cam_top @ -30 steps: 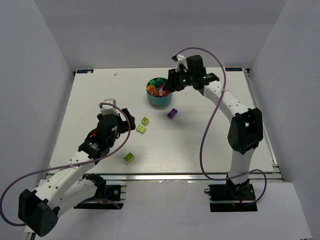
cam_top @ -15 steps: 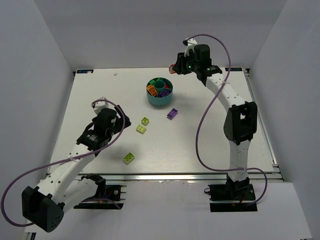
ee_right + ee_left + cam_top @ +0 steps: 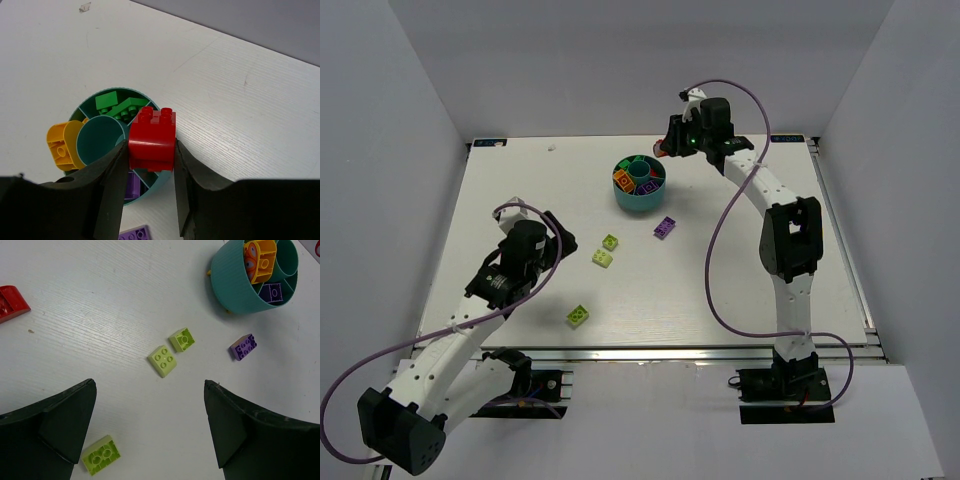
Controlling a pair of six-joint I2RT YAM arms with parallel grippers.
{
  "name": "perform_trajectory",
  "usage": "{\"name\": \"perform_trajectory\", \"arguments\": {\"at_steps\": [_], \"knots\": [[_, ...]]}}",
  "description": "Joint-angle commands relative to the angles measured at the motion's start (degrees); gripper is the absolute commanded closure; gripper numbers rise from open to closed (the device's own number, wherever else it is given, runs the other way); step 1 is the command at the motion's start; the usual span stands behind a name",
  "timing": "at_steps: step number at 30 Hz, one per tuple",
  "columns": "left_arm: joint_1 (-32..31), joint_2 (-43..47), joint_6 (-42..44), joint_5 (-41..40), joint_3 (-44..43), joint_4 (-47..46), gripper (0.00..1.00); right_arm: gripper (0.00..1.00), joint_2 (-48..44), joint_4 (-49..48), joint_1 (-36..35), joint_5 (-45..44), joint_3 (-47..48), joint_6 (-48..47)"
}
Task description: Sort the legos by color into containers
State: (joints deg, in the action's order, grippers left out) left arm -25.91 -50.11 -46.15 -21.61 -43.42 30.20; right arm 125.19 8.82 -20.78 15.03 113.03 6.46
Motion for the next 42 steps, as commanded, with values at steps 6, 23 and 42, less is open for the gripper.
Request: {"name": "perform_trajectory", "arguments": {"at_steps": [6, 23, 42], "knots": [[0.77, 0.45, -0.78, 0.07, -0.09, 0.83, 0.03, 1.0, -0.47, -2.58, -0.93, 2.37, -0.09, 1.98], [1.48, 1.5, -1.13, -0.02, -0.53, 2.06, 0.03, 1.0, 0.85, -2.32, -1.55, 1.67, -3.17, 2.42], [8.68, -1.75, -9.65, 5.07, -3.96, 6.19, 0.23, 0.11, -1.07, -1.79, -1.11, 3.52, -1.41, -2.05]]}}
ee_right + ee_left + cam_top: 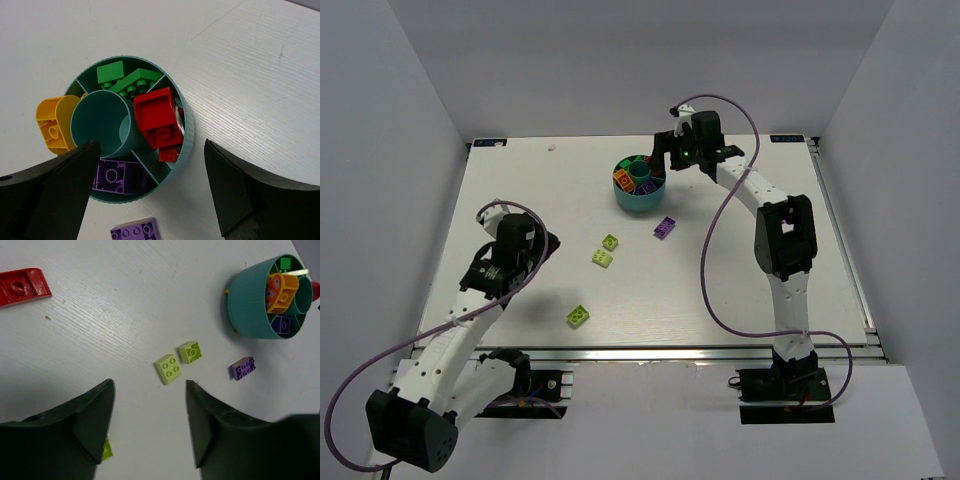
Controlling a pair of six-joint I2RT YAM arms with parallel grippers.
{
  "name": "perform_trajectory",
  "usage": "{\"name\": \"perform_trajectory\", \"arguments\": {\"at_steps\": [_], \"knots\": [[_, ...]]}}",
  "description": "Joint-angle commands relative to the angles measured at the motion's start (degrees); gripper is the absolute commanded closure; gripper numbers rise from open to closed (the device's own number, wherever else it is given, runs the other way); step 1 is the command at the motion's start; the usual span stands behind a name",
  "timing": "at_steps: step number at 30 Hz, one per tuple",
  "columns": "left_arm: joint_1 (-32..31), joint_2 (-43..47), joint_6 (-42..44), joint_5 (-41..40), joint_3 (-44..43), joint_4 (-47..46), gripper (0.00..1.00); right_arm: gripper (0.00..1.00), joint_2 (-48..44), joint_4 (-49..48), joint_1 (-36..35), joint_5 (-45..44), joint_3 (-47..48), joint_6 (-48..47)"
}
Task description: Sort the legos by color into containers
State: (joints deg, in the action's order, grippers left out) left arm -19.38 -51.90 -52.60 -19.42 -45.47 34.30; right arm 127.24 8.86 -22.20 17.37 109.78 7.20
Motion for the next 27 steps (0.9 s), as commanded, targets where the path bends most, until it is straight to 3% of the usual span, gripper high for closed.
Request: {"name": "perform_trajectory", "arguments": {"at_steps": [1, 2, 3, 5, 7, 8, 9, 10, 11, 12, 14, 16, 18, 21, 27], "knots": [[3.89, 0.22, -4.6, 3.42, -1.73, 2.17, 0.37, 0.11, -3.75, -1.74, 0.4, 1.35, 1.84, -4.29], [4.78, 0.48, -5.49, 3.86, -1.64, 2.43, 0.45, 0.11, -4.45, -2.0, 0.75, 1.53, 1.67, -7.35], [6.35, 0.66, -6.02, 4.82, -1.55, 2.52, 0.61, 0.1, -6.55, -2.7, 1.01, 2.05, 0.89, -10.16], [8.03, 0.75, -8.04, 6.05, -0.85, 2.87, 0.69, 0.11, -9.63, -5.33, 1.89, 6.44, -4.64, -15.69], [10.05, 0.66, -9.88, 7.9, -0.23, 2.96, 0.7, 0.11, -14.29, -10.42, 3.99, 15.53, -9.3, -18.44], [10.76, 0.66, -10.67, 8.43, 0.47, 3.14, 0.68, 0.14, -15.34, -11.31, 4.7, 18.2, -12.01, -19.84], [11.98, 0.49, -11.38, 8.78, 0.73, 3.57, 0.64, 0.25, -16.75, -11.41, 6.01, 20.67, -12.65, -19.86], [12.43, 0.48, -12.6, 9.22, 0.82, 4.53, 0.49, 0.35, -17.11, -10.54, 6.46, 24.61, -12.74, -20.12], [12.87, 0.31, -12.96, 9.49, 1.09, 4.98, 0.42, 0.49, -17.81, -9.14, 6.81, 25.95, -12.75, -21.6], [13.57, 0.31, -13.32, 9.49, 1.09, 5.42, 0.36, 0.71, -18.34, -6.17, 6.9, 27.53, -13.18, -22.57], [14.1, 0.22, -13.23, 8.96, 0.91, 6.47, 0.2, 0.85, -21.22, -4.91, 6.9, 31.4, -17.02, -24.24], [14.63, -0.48, -10.96, 8.17, 0.13, 7.61, 0.18, 0.76, -23.6, -6.4, 6.9, 33.95, -20.99, -25.39], [14.98, -2.06, -7.97, 6.33, -1.88, 9.19, 0.15, 0.54, -26.51, -7.28, 6.64, 34.4, -25.72, -25.83], [15.24, -7.15, -1.74, 4.83, -3.48, 11.84, 0.12, 0.47, -28.62, -7.37, 6.55, 34.67, -29.43, -25.83], [15.77, -19.28, 6.8, -0.86, -8.31, 14.3, 0.07, 0.44, -29.59, -7.46, 6.46, 34.49, -32.25, -23.9]]}}
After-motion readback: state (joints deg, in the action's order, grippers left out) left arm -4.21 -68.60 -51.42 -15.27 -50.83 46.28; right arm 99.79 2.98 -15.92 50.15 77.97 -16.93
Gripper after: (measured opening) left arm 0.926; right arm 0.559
